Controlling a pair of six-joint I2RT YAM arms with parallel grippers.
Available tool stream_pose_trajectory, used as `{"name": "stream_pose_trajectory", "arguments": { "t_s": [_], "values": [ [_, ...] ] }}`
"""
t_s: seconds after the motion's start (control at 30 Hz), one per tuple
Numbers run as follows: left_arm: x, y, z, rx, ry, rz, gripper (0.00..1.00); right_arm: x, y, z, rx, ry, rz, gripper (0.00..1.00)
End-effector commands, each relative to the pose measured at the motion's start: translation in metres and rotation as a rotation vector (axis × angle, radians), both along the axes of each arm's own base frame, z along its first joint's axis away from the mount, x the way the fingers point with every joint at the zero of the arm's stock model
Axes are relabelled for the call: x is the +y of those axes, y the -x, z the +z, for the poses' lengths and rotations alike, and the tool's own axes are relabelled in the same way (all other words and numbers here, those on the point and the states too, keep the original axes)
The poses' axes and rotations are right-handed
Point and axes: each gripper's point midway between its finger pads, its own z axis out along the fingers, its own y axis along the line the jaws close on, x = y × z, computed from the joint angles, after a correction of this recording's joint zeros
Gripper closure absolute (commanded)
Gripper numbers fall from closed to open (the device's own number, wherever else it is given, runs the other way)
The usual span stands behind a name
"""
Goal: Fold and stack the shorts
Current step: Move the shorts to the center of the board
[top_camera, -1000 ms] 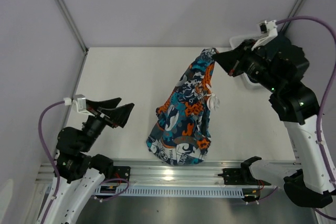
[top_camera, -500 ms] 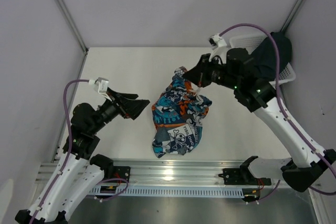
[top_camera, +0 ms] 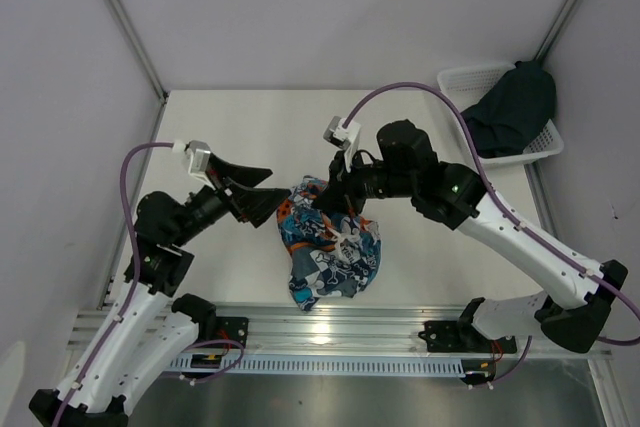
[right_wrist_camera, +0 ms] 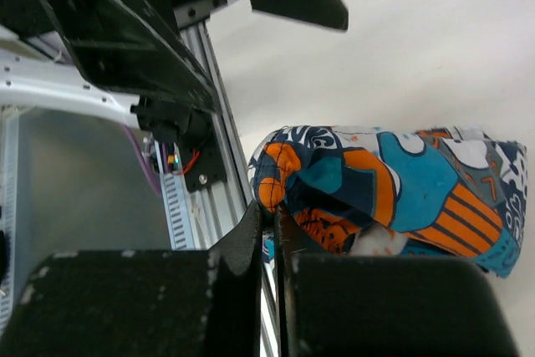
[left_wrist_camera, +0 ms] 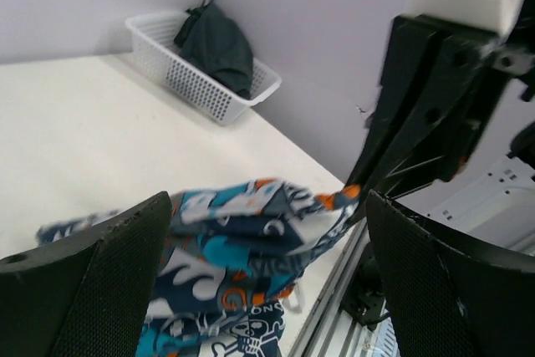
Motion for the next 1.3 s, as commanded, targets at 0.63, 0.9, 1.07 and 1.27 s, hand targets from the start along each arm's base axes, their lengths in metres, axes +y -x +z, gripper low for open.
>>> {"name": "stream_pose_trajectory", "arguments": {
  "t_s": [0.63,0.9,1.07,1.27],
  "values": [
    [-0.027,0.046,0.005,-0.332,0.116,-0.327,0.01,-0.007,0.029,0.01,-0.045,0.01,0.162,1.0],
    [-0.038,0.041,-0.004,-0.346,0.105,-0.407,0.06,0.0,0.029,0.009,-0.02,0.021,0.191,1.0],
    [-0.044,0.046,-0.008,-0.336,0.094,-0.455,0.33,0.005,0.024,0.008,-0.019,0.021,0.184,1.0],
    [-0.051,0.052,-0.014,-0.325,0.082,-0.499,0.45,0.007,0.007,0.018,-0.019,-0.008,0.126,1.0]
  ]
}}
